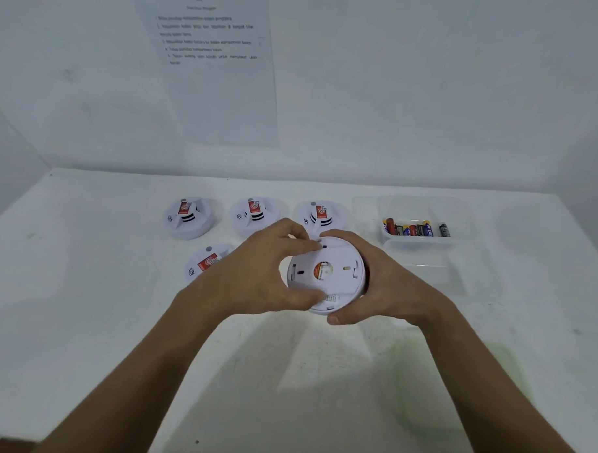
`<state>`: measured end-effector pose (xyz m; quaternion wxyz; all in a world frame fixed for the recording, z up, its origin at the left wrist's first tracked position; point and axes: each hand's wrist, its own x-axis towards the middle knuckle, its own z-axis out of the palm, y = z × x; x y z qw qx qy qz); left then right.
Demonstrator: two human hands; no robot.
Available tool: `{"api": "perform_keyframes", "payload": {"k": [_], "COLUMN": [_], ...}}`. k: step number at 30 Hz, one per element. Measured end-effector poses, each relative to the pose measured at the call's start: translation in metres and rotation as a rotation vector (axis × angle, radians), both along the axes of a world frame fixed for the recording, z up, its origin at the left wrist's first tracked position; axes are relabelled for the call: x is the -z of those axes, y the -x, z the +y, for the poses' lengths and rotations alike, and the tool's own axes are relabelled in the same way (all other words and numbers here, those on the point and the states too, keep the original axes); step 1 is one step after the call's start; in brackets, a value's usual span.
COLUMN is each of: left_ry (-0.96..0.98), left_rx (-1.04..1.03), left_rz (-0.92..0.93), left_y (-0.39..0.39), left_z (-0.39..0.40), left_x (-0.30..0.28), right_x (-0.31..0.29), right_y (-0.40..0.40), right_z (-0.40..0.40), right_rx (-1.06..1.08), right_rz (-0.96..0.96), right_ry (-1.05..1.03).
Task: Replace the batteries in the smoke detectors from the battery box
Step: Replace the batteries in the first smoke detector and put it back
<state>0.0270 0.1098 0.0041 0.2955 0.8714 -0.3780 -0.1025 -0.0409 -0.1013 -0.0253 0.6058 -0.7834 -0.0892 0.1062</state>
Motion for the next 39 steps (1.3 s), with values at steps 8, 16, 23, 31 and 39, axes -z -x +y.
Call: {"api": "perform_keyframes", "payload": {"k": [8, 16, 23, 31, 39], "left_ry": [0.135, 0.159, 0.407, 0.661, 0.341], "left_rx": [0.024, 0.064, -0.035, -0.074, 0.025], "left_rz": [0.268, 0.264, 0.461, 0.491, 0.461], "left_y": [-0.014, -0.023, -0.025, -0.016, -0.006], "left_z": [0.012, 0.023, 0.025, 0.029, 0.025], "left_x": [-0.004, 0.004, 0.011, 0.016, 0.022], "right_x": [-0.004, -0.004, 0.002, 0.0, 0.007], "right_y": [-0.006, -0.01, -0.01, -0.011, -0.005], "right_z": [0.002, 0.01, 0.013, 0.016, 0.019], "right_rx": [0.016, -0.029, 0.081, 0.083, 0.102], "right_rz": [-0.017, 0.025, -0.073, -0.065, -0.029], "right_ry": [0.006, -0.03, 0.331, 0.169, -0.138]}}
